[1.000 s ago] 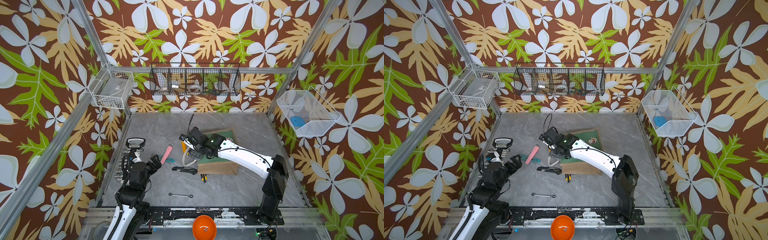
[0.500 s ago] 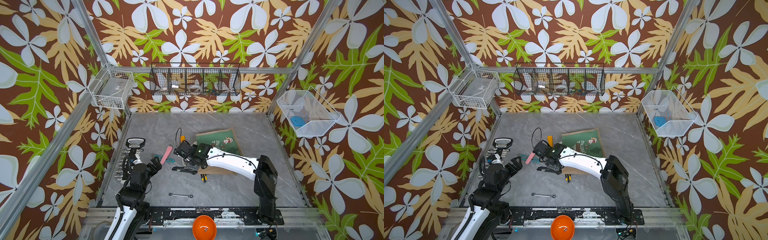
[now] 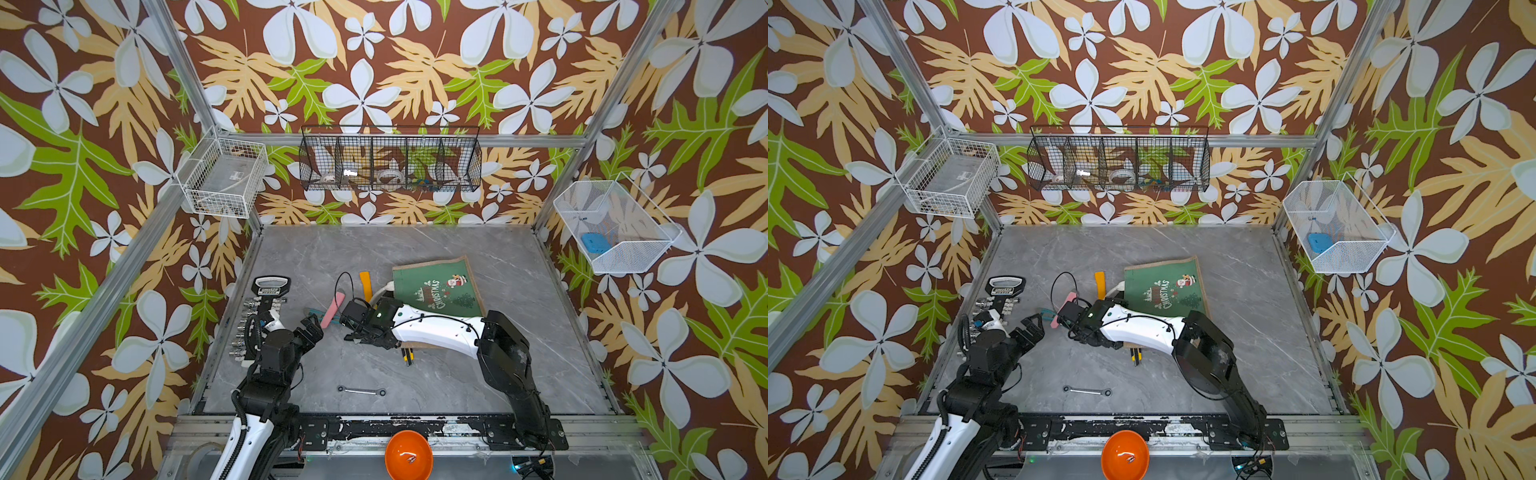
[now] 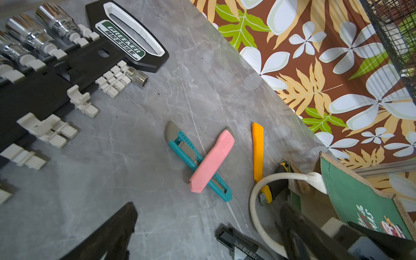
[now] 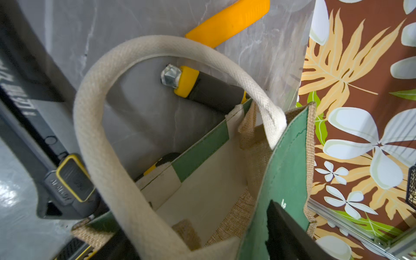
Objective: Place the art knife into the pouch
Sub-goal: Pick up the pouch from the center of the board.
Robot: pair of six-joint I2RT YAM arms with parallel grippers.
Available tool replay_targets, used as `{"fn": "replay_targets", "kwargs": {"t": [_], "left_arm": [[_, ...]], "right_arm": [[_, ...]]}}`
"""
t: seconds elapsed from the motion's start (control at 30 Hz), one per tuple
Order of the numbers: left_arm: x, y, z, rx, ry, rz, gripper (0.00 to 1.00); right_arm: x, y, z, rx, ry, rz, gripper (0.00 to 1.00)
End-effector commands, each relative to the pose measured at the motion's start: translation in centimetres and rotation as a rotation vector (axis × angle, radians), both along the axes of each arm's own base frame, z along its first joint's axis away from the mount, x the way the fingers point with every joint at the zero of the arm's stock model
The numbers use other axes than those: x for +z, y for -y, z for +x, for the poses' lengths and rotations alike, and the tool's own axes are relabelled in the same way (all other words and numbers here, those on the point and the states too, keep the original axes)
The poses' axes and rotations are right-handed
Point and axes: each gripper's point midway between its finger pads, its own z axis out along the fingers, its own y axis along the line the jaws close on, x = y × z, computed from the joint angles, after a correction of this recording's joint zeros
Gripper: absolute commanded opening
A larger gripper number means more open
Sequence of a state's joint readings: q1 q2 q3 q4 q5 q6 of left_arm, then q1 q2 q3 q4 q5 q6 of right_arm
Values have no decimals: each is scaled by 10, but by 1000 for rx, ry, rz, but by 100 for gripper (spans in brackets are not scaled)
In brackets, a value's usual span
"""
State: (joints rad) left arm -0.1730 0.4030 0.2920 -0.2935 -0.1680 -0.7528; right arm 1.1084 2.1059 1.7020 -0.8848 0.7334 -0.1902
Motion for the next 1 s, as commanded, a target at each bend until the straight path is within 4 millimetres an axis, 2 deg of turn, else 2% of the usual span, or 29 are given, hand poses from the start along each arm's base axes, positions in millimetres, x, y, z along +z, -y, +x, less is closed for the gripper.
{"fn": "replay_targets", "kwargs": {"t": [0.0,0.03,0.1,0.13,0.23,0.47,0.57,0.7,0.97], "left_arm": [[6,2,3,-13,21,1,100],[6,2,3,-13,20,3,100],[5,1,3,-7,20,5,100],[4,-1,3,1,17,11,100],[4,-5,1,22,10,18,100],[5,-4,2,15,8,19,100],[10,-2,4,2,3,24,100],[25,5,9,-41,13,32,100],[49,30,25,-149,54,-45,100]], "right_arm": [[2,-1,5,-34,49,31,65],[-1,-2,5,-36,49,41,57],[-4,-2,7,-46,54,66,29],[-3,-1,10,-60,65,87,21],[4,2,18,-129,75,190,22],[48,3,28,-200,199,381,0],[67,11,33,-232,272,428,0],[90,23,39,-278,347,537,0],[134,34,49,-313,464,655,0]]}}
